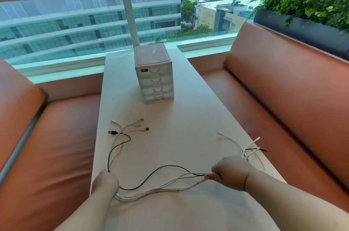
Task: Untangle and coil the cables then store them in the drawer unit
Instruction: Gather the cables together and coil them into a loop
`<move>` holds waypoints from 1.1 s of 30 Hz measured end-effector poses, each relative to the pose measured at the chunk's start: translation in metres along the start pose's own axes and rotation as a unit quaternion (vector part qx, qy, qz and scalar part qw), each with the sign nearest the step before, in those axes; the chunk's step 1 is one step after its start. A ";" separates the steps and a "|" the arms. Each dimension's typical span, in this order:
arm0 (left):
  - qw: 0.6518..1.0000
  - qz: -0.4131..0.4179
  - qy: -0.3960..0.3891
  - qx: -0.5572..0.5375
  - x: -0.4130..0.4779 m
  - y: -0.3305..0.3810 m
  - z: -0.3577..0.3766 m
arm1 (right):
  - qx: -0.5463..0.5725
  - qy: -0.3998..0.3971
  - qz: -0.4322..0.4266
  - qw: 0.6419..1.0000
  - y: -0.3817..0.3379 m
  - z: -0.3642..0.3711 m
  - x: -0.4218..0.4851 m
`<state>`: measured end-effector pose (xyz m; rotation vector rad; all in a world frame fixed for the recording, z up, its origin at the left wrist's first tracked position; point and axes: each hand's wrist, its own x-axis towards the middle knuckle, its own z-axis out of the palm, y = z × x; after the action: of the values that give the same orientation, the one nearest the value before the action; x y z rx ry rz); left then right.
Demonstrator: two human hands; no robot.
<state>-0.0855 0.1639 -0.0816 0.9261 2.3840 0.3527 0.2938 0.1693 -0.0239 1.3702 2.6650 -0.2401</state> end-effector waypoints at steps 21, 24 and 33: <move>0.832 0.473 -0.284 0.066 -0.174 0.106 0.045 | -0.045 0.059 -0.121 0.990 -0.025 -0.034 -0.006; 0.834 0.488 -0.258 0.014 -0.183 0.106 0.046 | -0.002 0.093 -0.112 0.989 -0.022 -0.042 -0.008; 0.822 0.532 -0.196 0.054 -0.178 0.074 0.047 | -0.079 0.090 -0.103 0.987 0.000 -0.058 -0.005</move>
<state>0.0903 0.0979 -0.0168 2.1001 1.3160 0.3670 0.2936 0.1767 0.0340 1.1196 2.9022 0.0795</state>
